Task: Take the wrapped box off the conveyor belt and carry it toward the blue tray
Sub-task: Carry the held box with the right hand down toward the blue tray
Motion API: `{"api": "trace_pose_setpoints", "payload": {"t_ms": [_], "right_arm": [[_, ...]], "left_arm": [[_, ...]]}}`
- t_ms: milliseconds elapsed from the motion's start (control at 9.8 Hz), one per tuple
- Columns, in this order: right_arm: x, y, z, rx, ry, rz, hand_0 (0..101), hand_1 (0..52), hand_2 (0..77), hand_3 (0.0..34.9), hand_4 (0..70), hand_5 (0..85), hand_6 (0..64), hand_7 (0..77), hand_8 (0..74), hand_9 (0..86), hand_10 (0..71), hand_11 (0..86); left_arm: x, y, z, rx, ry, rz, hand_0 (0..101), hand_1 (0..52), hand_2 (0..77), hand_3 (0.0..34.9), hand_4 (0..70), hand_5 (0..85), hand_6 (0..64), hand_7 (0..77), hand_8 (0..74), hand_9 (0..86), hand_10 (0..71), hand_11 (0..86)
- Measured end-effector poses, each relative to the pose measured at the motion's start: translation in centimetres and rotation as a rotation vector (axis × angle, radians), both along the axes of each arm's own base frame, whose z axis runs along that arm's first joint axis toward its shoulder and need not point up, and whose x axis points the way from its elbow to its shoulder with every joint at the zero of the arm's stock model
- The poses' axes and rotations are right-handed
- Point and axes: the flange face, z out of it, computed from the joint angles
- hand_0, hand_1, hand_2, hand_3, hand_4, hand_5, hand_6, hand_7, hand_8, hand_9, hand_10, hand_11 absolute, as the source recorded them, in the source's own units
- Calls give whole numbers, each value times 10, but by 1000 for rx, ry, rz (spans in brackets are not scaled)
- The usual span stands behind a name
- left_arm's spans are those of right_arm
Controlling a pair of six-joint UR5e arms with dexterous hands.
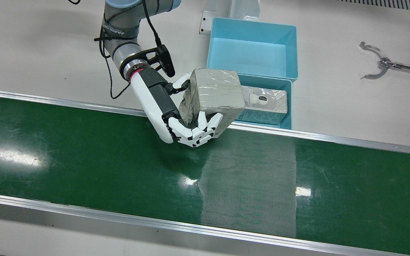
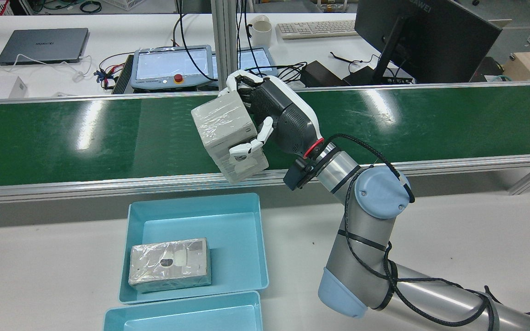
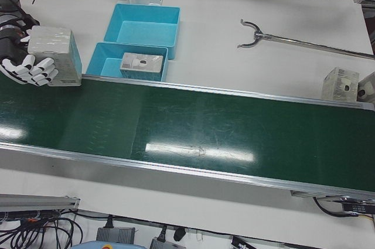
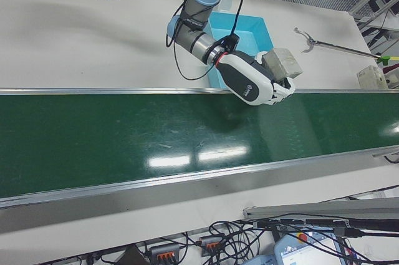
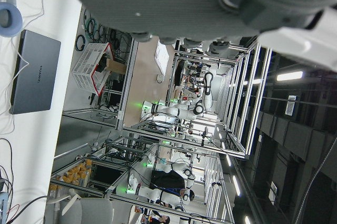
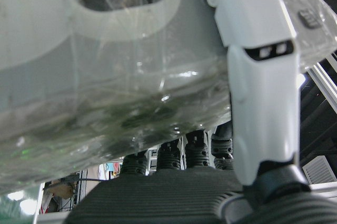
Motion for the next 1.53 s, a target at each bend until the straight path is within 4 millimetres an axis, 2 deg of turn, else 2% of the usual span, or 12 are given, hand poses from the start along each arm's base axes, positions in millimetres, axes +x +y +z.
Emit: {"api": "trace_pose_setpoints", "payload": {"t_ms": [102,306,408,612,816,918,1020,1122,1224,1327,1429,1531], "right_arm": [[-14,9,-2,10,-19,-17,502,27,327,4,175,704,425,344,442,491,349,551],[-38,27,-2,9,-43,-45,501,27,327,5,191,704,425,344,442,496,355,567],[-49,36,-4,8,-55,-59,499,27,327,3,196,693,431,344,360,387,376,529],[-72,48,-8,8,-77,-81,500,27,316,0,191,698,431,344,360,365,360,485],[-94,54,-20,12,-92,-103,512,27,316,0,213,704,436,338,213,213,213,365],[-103,57,-29,17,-99,-114,541,27,316,0,202,616,453,278,109,114,104,278],[-110,60,-37,22,-106,-121,520,27,316,8,136,529,431,207,55,22,49,142],[-114,62,-43,25,-111,-125,520,27,316,8,136,529,431,207,55,22,49,142],[-115,63,-47,29,-115,-128,469,136,349,109,54,300,289,55,33,11,16,44],[-116,64,-50,33,-119,-129,469,136,349,109,54,300,289,55,33,11,16,44],[-117,64,-51,34,-120,-130,467,82,327,183,44,180,131,55,33,11,16,38],[-117,64,-52,36,-121,-131,468,98,224,250,38,180,142,49,33,11,16,38]], "left_arm": [[0,0,0,0,0,0,0,0,5,0,0,11,0,0,5,0,5,5],[0,0,0,0,0,0,0,0,5,0,0,11,0,0,5,5,5,5],[0,0,0,0,0,0,0,0,5,0,0,11,0,5,5,0,5,5],[0,0,0,0,0,0,0,0,5,0,0,11,0,5,5,0,5,5],[0,0,0,0,0,0,0,0,5,0,0,11,0,0,5,5,5,5],[0,0,0,0,0,0,0,0,5,0,0,11,0,0,5,5,5,5],[0,0,0,0,0,0,0,0,5,0,0,11,0,0,5,5,5,5],[0,0,0,0,0,0,0,0,5,0,0,5,0,0,5,0,5,5],[0,0,0,0,0,0,0,0,5,0,0,5,0,0,5,0,5,5],[0,0,0,0,0,0,0,0,5,0,0,5,0,0,5,0,5,5],[0,0,0,0,0,0,0,0,5,0,0,5,0,0,5,0,5,5],[0,0,0,0,0,0,0,0,5,0,0,5,0,0,5,0,5,5]]}}
